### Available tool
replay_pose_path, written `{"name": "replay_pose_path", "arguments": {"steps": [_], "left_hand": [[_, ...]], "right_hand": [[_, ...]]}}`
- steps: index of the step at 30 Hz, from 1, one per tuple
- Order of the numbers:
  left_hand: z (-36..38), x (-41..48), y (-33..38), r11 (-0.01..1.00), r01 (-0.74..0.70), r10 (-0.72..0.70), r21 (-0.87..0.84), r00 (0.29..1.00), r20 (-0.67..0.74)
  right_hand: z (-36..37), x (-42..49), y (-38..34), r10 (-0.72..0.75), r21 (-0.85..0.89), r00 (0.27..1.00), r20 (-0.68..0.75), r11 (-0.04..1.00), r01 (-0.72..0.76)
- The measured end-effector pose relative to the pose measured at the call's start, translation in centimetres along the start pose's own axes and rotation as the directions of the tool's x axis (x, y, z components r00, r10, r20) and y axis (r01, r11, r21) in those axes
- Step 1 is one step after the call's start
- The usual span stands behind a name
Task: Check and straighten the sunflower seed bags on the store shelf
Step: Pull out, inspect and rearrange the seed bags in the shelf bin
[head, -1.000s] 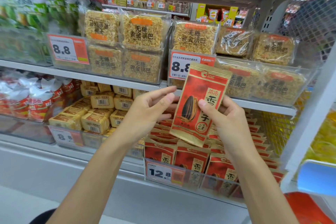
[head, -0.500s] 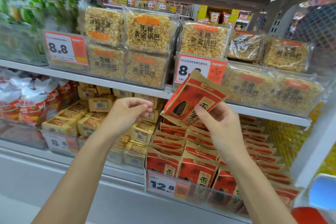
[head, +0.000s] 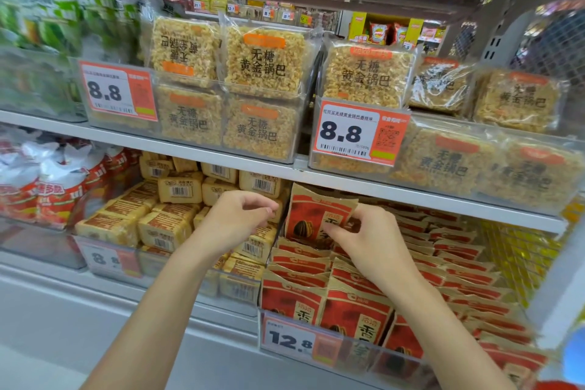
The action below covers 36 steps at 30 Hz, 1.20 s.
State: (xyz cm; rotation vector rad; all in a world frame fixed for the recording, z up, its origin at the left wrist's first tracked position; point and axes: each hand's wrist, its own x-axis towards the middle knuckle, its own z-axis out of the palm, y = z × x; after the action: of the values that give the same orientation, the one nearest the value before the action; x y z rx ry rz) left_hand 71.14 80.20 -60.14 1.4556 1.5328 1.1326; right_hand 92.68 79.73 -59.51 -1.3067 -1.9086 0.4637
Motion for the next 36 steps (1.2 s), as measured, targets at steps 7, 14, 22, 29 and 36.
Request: {"name": "replay_pose_path", "arguments": {"steps": [7,14,22,29,36], "left_hand": [[0.6,0.2,-0.3,0.998,-0.045,0.046,-0.043,0.998,0.04],[1.4,0.7,-0.1,0.992,-0.115,0.117,-0.05,0.992,0.048],[1.7,2.1,-0.9,0.989,-0.147,0.147,0.014,0.989,0.027],[2.3,3.0,-1.2,0.984,-0.123,0.114,0.132,0.99,0.077],[2.0,3.2,-1.9,0.974,-0.037,-0.001,0.222,0.986,0.169]], "right_hand": [[0.9,2.1,0.1,0.034,-0.226,0.994,0.1,0.974,-0.01],[0.4,3.2,1.1,-0.027,-0.292,0.969,0.245,0.951,0.101],[0.6,4.2,1.7,-0.068,-0.272,0.966,0.25,0.953,0.137],[1.1,5.0,2.4,0.026,-0.385,0.932,0.361,0.914,0.123],[2.4,5.0,2.3,0.065,-0.478,0.89,0.45,0.86,0.179]]}}
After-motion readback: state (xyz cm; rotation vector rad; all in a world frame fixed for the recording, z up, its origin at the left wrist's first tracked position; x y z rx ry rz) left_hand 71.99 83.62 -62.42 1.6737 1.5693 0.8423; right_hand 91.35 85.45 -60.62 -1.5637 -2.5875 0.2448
